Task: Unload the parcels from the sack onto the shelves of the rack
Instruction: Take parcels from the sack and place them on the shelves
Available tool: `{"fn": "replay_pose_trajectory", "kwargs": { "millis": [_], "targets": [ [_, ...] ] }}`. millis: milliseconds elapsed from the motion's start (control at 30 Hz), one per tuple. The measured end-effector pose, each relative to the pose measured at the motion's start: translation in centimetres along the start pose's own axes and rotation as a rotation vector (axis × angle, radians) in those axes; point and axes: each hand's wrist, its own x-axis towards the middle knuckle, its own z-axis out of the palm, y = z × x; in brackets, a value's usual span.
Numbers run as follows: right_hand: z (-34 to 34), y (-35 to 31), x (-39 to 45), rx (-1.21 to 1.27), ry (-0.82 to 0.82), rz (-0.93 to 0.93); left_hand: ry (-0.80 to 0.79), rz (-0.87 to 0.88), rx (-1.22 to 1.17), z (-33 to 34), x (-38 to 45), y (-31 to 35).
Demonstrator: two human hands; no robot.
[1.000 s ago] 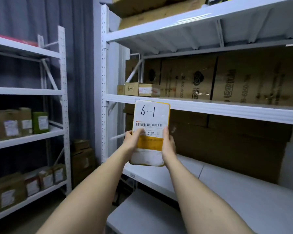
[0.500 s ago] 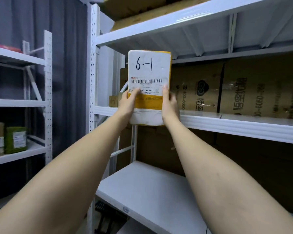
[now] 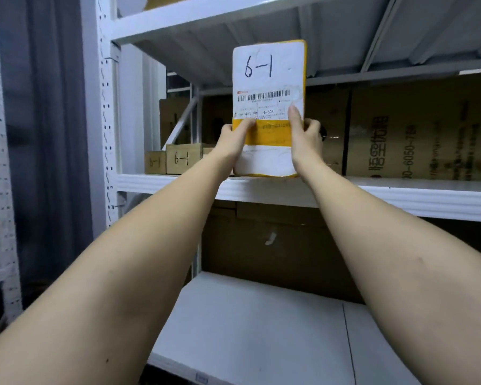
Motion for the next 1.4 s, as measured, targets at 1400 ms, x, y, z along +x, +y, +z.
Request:
{"fn": "replay_pose_trajectory", "kwargs": {
  "millis": [1400],
  "targets": [
    [7.4, 7.0, 6.6, -0.244, -0.190, 0.202, -0.241, 0.197, 0.570, -4.2, 14.5, -12.5]
  ]
}}
